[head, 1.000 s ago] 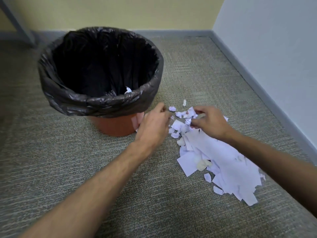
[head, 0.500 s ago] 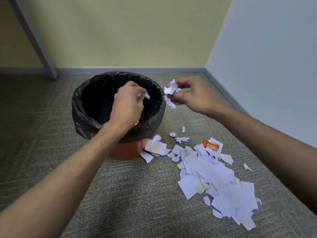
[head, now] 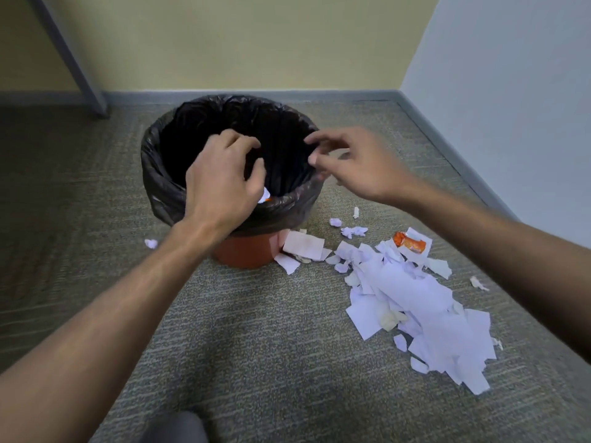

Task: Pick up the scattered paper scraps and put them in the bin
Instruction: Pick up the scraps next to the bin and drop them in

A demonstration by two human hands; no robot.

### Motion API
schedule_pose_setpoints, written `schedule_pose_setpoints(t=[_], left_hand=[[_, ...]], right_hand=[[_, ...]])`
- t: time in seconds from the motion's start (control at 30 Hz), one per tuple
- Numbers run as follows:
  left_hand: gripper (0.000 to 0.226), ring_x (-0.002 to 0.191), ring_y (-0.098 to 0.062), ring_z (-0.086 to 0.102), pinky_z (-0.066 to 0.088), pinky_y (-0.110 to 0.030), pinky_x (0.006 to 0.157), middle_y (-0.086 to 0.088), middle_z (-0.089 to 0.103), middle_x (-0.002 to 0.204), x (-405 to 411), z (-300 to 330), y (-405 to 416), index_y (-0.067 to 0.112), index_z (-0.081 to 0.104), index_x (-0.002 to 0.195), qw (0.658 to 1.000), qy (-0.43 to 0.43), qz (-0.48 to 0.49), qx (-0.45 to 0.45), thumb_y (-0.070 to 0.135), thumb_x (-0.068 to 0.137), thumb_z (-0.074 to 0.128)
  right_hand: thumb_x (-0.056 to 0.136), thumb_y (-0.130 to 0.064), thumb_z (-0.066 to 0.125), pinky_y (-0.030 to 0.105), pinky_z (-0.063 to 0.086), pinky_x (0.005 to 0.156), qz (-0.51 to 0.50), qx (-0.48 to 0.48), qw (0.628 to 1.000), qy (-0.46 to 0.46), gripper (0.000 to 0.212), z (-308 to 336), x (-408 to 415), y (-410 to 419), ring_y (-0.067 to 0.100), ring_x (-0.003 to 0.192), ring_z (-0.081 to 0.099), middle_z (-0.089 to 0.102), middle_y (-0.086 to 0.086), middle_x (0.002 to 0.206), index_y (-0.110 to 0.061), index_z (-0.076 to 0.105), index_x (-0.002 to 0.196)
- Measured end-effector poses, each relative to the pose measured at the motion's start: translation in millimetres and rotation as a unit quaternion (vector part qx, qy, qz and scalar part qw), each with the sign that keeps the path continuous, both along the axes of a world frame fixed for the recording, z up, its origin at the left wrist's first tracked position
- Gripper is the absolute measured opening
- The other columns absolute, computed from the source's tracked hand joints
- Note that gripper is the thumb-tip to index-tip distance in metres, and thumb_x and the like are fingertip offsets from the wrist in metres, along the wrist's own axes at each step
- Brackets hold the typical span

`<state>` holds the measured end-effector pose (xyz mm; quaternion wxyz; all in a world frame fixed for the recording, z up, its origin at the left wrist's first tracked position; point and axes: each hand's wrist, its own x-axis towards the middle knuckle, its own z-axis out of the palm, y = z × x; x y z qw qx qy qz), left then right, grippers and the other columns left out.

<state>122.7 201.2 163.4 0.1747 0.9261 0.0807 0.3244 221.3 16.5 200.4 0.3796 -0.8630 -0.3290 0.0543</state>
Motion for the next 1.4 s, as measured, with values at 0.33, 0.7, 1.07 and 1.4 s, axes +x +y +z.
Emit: schedule_pose_setpoints(t=[0.33,0.7,1.07,1.4], left_hand=[[0.021,0.077,-0.026,0.051,0.041,-0.035,0.065,-0.015,0.059,0.084,-72,-87,13,-0.002,0.060,0.104,0.991,-0.083,-0.057,0.084,0.016,0.093,0.057],[0.029,0.077,-0.023,0.057,0.044,-0.034,0.058,-0.005,0.059,0.085,-101,-193,85,0.008,0.063,0.095,0.989,0.142,0.045,-0.014,0.031,0.089,0.046],[0.019,0.086,-0.033,0.058,0.046,-0.040,0.070,-0.011,0.060,0.093,-83,-246,139,0.009,0.062,0.094,0.961,0.215,0.155,-0.082,0.028,0.089,0.057],[0.053,0.118,-0.045,0.047,0.044,-0.057,0.091,-0.024,0.038,0.137,-37,-265,211,0.003,0.036,0.137,0.930,0.256,0.258,-0.054,0.030,0.095,0.052]], right_hand=[[0.089,-0.018,0.062,0.028,0.055,0.082,-0.047,-0.102,0.994,0.006,0.021,-116,7,-53,0.004,0.073,0.065,0.073,-0.004,0.097,-0.016,0.072,0.108],[0.081,-0.036,0.072,0.030,0.048,0.073,-0.003,-0.246,0.969,0.026,0.028,-192,11,-13,0.014,0.084,0.064,0.072,-0.009,0.099,-0.023,0.071,0.105],[0.083,-0.058,0.060,0.036,0.053,0.080,0.010,-0.334,0.941,-0.042,0.049,-248,-13,13,0.024,0.106,0.064,0.066,-0.005,0.118,-0.027,0.064,0.121],[0.087,-0.043,0.063,0.030,0.041,0.059,-0.055,-0.287,0.951,-0.102,0.031,-280,-5,21,0.033,0.084,0.066,0.067,0.002,0.100,-0.021,0.070,0.108]])
